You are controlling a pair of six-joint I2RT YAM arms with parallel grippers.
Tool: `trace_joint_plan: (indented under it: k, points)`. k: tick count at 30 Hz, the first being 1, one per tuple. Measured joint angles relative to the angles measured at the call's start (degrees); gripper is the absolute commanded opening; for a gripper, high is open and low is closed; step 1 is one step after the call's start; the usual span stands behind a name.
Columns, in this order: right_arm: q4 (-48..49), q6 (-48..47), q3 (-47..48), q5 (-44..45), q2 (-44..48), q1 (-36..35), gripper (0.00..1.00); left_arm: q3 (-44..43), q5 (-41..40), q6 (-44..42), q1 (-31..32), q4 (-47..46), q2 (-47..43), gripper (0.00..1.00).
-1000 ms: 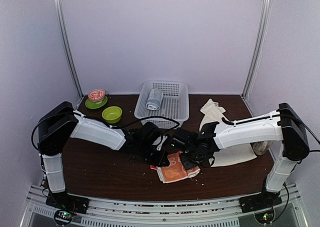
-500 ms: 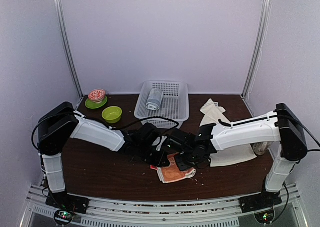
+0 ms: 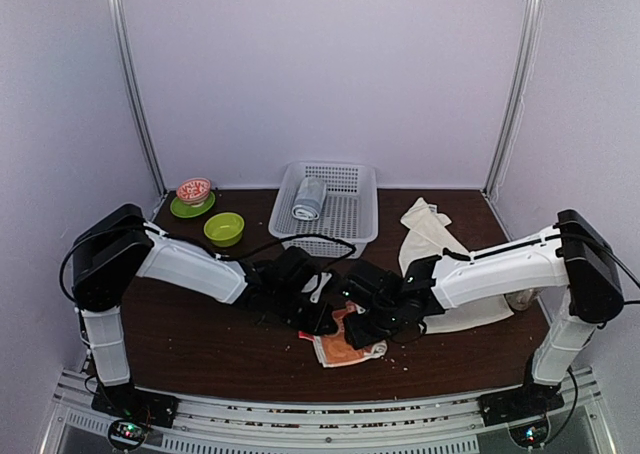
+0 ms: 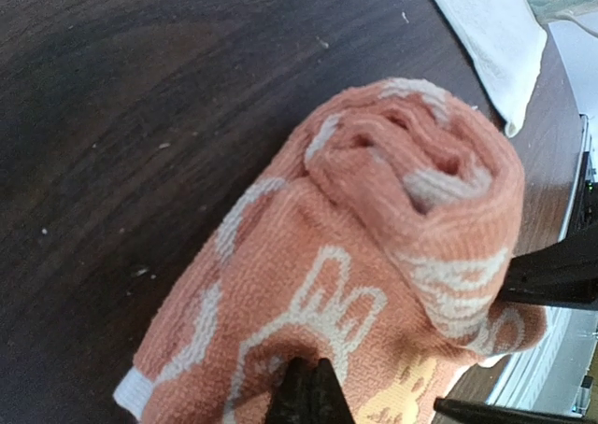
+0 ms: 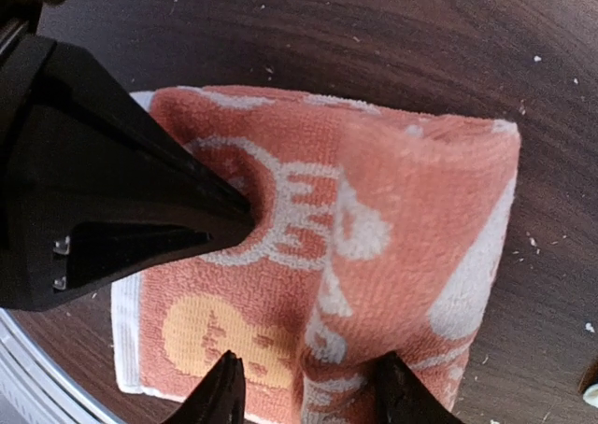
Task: Roll the towels
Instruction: Roll the towel from the center of the board.
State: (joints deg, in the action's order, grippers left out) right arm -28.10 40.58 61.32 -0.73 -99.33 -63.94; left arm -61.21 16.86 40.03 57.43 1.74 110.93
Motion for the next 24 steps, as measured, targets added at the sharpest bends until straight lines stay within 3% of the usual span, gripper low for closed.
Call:
trace_joint_plan:
  k: [12,24]
  points:
    - [12.7,-0.2,-7.8,-6.5,3.1,0.8,0.67,1.6,-1.5,-0.1,-0.3,5.0,-6.7,0.0]
    - [25.3,0.3,-14.3,-11.6,5.0,3.0,0.72,-2.6,0.2,1.2,-0.7,2.2,-5.5,0.0]
